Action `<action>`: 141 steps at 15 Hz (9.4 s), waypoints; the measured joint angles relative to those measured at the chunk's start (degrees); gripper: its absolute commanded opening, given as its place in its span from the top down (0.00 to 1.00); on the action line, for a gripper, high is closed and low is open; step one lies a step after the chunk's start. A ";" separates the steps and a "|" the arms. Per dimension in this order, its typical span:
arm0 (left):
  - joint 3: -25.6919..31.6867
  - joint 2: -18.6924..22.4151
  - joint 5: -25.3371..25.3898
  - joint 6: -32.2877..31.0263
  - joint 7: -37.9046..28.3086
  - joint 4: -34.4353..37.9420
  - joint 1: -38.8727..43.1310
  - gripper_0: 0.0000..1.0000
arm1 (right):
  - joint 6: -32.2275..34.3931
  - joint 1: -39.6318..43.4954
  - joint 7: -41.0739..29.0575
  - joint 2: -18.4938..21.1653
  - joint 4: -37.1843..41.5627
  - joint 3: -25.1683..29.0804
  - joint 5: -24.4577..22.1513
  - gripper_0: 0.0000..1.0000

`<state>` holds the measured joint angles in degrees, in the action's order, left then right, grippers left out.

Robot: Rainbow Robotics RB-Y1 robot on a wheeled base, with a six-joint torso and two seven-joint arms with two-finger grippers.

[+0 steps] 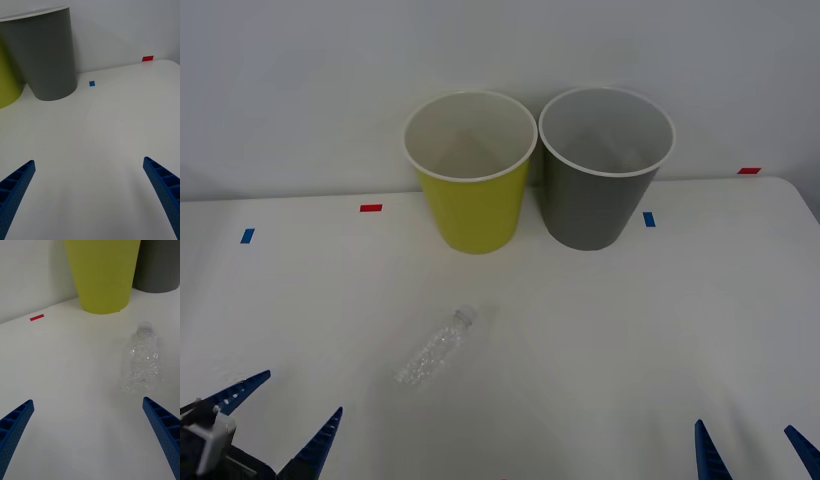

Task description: Put cans in the gray bin and PET bottles in the light green bin.

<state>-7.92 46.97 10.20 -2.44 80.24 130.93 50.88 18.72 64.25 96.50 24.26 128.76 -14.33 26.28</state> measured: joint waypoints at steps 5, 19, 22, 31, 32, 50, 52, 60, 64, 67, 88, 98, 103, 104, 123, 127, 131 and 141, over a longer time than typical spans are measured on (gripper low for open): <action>-0.25 0.22 0.31 11.87 -0.24 2.68 -6.42 0.00 | 0.00 0.00 0.00 0.00 0.00 0.00 0.00 0.00; -1.31 4.57 20.02 55.12 0.67 11.97 -29.82 0.00 | 0.00 0.00 0.00 0.00 0.00 0.00 0.00 0.00; -1.31 4.24 23.28 67.22 0.32 13.51 -36.55 0.00 | 0.00 0.00 0.00 0.00 0.00 0.00 0.00 0.00; -7.14 0.97 26.73 77.64 -6.54 13.81 -46.55 0.00 | 0.00 0.00 0.00 -0.01 0.00 0.00 0.00 0.00; -9.16 1.41 26.30 77.61 -8.47 13.78 -47.97 0.00 | 0.00 0.00 0.00 -0.01 0.00 0.00 0.00 0.00; -25.37 -10.51 23.07 94.14 -7.79 -0.07 -72.77 0.00 | 0.00 0.00 0.00 -0.01 0.00 0.00 0.00 0.00; -28.27 -11.60 20.87 94.66 -6.36 -2.62 -75.15 0.00 | 0.00 0.00 0.00 -0.01 0.00 0.00 0.00 0.00; -31.40 -15.27 20.65 98.24 -7.02 -12.54 -80.28 0.00 | 0.00 0.00 0.00 -0.01 -0.01 0.00 0.00 0.00; -31.14 -16.69 20.38 98.31 -7.81 -13.79 -80.36 0.00 | 0.00 0.00 0.00 -0.01 0.00 0.00 0.00 0.00; -31.07 -18.11 20.17 98.38 -8.42 -15.32 -80.41 0.00 | 0.00 0.00 0.00 -0.01 0.00 0.00 0.00 0.00; -31.10 -21.92 19.24 97.06 -7.64 -26.53 -82.26 0.00 | 0.00 0.00 0.00 -0.01 0.00 0.00 0.00 0.00; -31.26 -22.23 17.45 95.39 -4.68 -29.12 -82.19 0.00 | 0.00 0.00 0.00 -0.01 0.00 0.00 0.00 0.00; -31.28 -21.80 18.97 95.38 -4.43 -29.04 -82.18 1.00 | 0.00 0.00 0.00 -0.01 0.00 0.00 0.00 0.00; -31.28 -21.75 18.99 95.38 -4.33 -29.02 -82.18 1.00 | 0.00 0.00 0.00 -0.01 0.00 0.00 0.00 0.00; -23.97 -16.01 18.98 90.43 4.79 -10.46 -76.82 1.00 | 0.00 0.00 0.00 -0.01 0.00 0.00 0.00 0.00; -15.95 -17.34 23.07 90.12 9.69 -5.37 -72.91 1.00 | 0.00 0.00 0.00 -0.01 0.00 0.00 0.00 0.00; -9.97 -18.71 24.47 90.33 13.39 1.27 -69.03 1.00 | 0.00 0.00 0.00 -0.01 0.00 0.00 0.00 0.00; 5.64 -22.44 32.34 90.36 14.05 15.91 -66.00 1.00 | 0.00 0.00 0.00 -0.01 0.00 0.00 0.00 0.00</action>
<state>-2.28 24.53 42.54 87.91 94.29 146.84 -15.12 18.72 64.25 96.51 24.26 128.76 -14.33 26.28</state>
